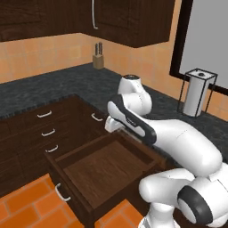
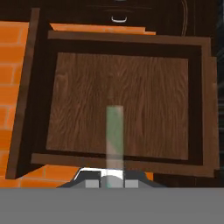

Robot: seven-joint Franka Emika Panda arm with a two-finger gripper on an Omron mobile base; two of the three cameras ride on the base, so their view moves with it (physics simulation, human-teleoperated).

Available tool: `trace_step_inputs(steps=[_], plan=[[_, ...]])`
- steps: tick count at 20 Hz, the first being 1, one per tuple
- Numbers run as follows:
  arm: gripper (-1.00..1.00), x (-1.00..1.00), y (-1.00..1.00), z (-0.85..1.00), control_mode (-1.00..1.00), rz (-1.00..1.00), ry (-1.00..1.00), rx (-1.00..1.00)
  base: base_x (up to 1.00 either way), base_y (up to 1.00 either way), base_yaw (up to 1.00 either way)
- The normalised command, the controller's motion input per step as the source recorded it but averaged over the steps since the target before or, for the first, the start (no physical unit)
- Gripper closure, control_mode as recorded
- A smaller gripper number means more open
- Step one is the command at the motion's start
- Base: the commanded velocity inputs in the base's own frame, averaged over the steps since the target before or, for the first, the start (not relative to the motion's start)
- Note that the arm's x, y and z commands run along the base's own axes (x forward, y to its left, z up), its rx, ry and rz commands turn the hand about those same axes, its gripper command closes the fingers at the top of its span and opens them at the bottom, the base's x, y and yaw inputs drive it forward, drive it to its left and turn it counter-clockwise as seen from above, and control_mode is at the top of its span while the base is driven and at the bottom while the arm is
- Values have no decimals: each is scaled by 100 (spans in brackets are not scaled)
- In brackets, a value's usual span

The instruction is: Take a straw from the drawer in front and place it inside the glass cup on the dining counter.

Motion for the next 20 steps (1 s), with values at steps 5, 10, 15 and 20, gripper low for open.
trace_step_inputs(steps=[5,10,15,20], plan=[[100,0,0,0,100,0,0,0,-100,13,14],[100,0,0,0,100,0,0,0,-86,68,71],[100,0,0,0,100,0,0,0,-58,73,77],[100,0,0,0,100,0,0,0,-38,69,67]])
